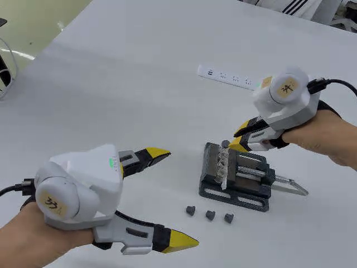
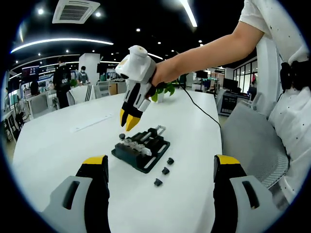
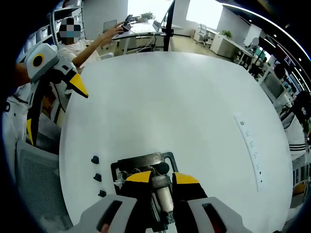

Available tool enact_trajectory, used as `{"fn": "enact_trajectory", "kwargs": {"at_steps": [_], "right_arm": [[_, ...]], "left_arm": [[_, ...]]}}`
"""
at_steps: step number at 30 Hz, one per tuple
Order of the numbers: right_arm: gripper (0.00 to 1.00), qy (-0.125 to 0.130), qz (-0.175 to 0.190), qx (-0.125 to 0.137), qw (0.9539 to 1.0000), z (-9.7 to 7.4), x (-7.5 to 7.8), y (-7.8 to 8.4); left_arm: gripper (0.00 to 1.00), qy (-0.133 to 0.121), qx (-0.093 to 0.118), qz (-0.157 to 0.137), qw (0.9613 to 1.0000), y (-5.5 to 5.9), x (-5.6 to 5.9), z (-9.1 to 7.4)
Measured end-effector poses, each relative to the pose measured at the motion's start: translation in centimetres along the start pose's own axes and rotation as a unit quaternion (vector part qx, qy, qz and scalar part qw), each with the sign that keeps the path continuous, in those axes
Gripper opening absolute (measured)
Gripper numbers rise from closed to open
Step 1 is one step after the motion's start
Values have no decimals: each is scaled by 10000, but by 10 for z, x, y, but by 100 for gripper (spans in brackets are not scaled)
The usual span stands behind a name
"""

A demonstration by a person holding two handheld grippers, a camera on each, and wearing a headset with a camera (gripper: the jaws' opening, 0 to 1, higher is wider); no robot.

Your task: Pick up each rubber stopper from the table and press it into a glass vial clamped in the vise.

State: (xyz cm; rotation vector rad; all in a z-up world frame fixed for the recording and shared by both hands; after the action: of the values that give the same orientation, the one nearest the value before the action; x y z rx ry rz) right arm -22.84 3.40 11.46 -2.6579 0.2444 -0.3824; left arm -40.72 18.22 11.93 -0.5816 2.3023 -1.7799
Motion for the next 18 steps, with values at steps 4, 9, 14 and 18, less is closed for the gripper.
{"fn": "enact_trajectory", "kwargs": {"at_steps": [4,9,14,18], "right_arm": [[13,48,49,87,9999,-6,-3,5],[15,120,117,210,9996,-15,-6,8],[17,187,225,323,9990,-26,-9,14],[20,252,311,431,9983,-34,-10,18]], "left_arm": [[88,21,-10,19,10000,-1,1,0],[88,34,-28,50,10000,-3,2,1],[88,66,-67,85,9999,-4,3,1],[88,84,-122,110,9998,-4,4,0]]}}
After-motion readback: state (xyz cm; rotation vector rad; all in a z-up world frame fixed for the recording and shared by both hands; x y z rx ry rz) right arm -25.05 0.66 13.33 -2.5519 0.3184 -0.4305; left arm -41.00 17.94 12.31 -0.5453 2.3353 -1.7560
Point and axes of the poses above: the centre of the closed fingertips' face, and the gripper's own axes: z roughly forward along the fingers, x roughly to its right, y roughly out of its underside, the point moved 7 cm from there along -z, roughly backward along the fingers, and after that the axes turned 9 degrees about y, right-handed, at the moved point
